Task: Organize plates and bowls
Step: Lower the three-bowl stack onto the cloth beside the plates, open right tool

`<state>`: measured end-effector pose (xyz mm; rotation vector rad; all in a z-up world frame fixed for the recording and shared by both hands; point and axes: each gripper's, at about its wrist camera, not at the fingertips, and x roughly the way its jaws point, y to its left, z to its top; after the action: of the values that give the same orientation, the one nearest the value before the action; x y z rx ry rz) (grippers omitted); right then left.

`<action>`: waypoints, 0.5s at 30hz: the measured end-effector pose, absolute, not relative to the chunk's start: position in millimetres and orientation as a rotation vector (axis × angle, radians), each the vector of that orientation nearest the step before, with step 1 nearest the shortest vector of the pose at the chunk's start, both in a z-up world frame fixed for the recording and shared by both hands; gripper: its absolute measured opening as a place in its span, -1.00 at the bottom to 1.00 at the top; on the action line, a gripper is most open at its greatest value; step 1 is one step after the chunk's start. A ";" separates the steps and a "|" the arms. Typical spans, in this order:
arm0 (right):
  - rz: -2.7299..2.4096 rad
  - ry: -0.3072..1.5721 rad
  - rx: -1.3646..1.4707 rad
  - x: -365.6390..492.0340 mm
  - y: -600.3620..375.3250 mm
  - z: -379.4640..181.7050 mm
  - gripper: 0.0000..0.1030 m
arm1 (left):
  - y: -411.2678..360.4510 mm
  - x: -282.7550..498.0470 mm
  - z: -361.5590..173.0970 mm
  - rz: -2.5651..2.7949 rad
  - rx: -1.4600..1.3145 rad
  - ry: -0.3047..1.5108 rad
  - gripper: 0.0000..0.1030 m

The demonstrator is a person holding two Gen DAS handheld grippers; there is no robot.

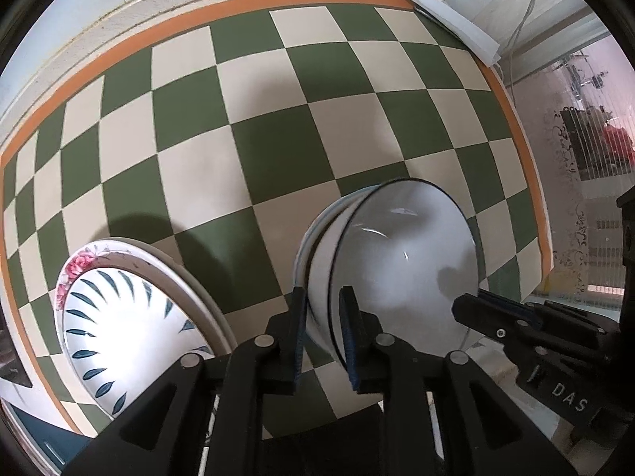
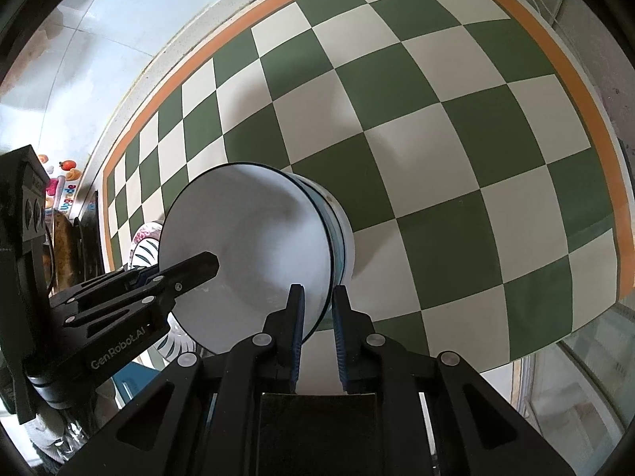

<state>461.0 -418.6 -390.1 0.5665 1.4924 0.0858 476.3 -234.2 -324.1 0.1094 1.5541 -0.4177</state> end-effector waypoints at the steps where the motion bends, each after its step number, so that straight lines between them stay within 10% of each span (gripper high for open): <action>1: 0.087 1.490 0.571 459.9 -418.4 -389.2 -0.67 | -233.1 475.3 -323.1 -0.420 0.104 1.554 -0.69; 11: 0.054 1.425 0.493 439.1 -412.6 -357.3 -0.66 | -224.7 452.6 -286.0 -0.426 0.153 1.442 -0.69; 15: 0.044 1.367 0.464 421.3 -408.4 -329.8 -0.36 | -215.1 436.1 -256.0 -0.442 0.159 1.368 -0.69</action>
<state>421.3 -408.4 -329.8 0.4636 1.3672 0.0444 436.1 -215.1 -256.0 0.1589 1.3682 -0.4419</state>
